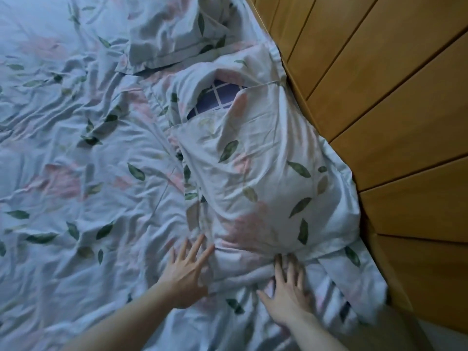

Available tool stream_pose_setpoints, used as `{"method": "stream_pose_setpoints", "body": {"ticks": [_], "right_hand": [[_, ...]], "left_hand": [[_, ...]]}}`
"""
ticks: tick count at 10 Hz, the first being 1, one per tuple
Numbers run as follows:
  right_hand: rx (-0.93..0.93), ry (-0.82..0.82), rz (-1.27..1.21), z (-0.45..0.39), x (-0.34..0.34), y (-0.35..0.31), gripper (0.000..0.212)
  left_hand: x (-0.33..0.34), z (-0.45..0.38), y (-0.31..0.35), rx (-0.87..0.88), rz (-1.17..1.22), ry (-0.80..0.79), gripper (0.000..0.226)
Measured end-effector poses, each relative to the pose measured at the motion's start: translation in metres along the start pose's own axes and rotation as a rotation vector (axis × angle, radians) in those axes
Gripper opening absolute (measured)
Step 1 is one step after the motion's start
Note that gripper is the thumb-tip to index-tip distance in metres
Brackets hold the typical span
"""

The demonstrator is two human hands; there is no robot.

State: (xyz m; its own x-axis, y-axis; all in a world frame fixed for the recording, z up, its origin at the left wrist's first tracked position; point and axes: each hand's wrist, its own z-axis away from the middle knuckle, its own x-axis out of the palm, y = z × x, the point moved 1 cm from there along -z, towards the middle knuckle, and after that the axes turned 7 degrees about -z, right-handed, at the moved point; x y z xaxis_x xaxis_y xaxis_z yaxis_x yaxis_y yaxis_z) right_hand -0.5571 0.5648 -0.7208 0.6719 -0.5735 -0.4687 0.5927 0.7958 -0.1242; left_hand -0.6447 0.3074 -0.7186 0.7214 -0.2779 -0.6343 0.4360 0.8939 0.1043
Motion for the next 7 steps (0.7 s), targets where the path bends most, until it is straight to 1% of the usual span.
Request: {"method": "stream_pose_setpoints", "body": {"ticks": [1,2,3,4,5,6,7], "right_hand": [[0.021,-0.063,0.034,0.008,0.029,0.003,0.099],[0.036,-0.150,0.110,0.010,0.034,0.010,0.102],[0.067,-0.177,0.131,0.016,0.026,-0.002,0.109],[0.039,-0.162,0.033,0.045,0.016,-0.029,0.100],[-0.046,-0.105,-0.106,0.102,0.014,-0.061,0.091],[-0.127,-0.025,-0.213,0.168,0.014,-0.089,0.083],[-0.188,0.076,-0.284,0.242,0.007,-0.110,0.079]], "left_hand": [[0.048,0.029,-0.013,0.008,-0.052,-0.161,0.106],[0.068,0.045,-0.020,0.085,-0.146,-0.341,0.105],[0.046,0.046,-0.022,0.151,-0.128,-0.382,0.091],[0.009,0.062,-0.016,0.200,-0.079,-0.263,0.073],[-0.022,0.103,-0.007,0.215,0.023,-0.150,0.064],[-0.042,0.162,-0.011,0.202,0.068,-0.129,0.065],[-0.058,0.233,-0.023,0.215,0.054,-0.069,0.069]]}}
